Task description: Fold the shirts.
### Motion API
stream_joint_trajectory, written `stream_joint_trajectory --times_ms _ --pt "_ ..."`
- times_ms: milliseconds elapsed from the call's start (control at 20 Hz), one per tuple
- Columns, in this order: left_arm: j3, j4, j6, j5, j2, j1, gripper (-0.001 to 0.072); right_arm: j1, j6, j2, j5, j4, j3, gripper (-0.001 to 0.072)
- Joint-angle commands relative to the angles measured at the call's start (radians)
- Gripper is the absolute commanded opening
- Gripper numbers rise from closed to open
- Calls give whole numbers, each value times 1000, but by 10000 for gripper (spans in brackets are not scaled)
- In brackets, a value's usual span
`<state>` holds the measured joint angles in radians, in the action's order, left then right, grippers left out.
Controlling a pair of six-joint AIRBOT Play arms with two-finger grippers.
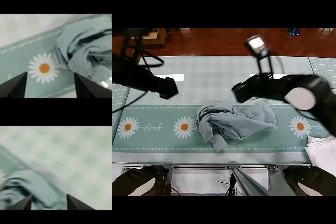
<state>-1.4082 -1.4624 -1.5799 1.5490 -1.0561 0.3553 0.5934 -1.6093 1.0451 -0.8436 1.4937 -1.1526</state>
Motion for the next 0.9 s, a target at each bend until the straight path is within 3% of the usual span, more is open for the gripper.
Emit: stream_joint_trajectory --times_ms 0,150,250,400,500,650,800,850 --pt "228 138 46 -116 1 0 718 -183 21 -89 -270 366 -65 494" --pt "431 163 76 -197 0 -2 715 -467 170 -98 -414 341 -45 496" --pt "553 240 96 -261 0 -24 711 -676 230 -89 -385 124 13 544" --pt "681 496 206 -349 0 -140 710 -912 311 -67 -358 -227 116 544" --pt "738 598 285 -364 -6 -256 711 -987 348 -57 -336 -332 174 544" --pt "795 665 349 -367 -59 -401 711 -1006 380 -57 -311 -368 231 543" --pt "802 780 419 -381 -166 -428 707 -1002 385 -57 -307 -378 248 543" --pt "802 814 429 -393 -205 -418 627 -1002 385 -57 -307 -378 248 543"
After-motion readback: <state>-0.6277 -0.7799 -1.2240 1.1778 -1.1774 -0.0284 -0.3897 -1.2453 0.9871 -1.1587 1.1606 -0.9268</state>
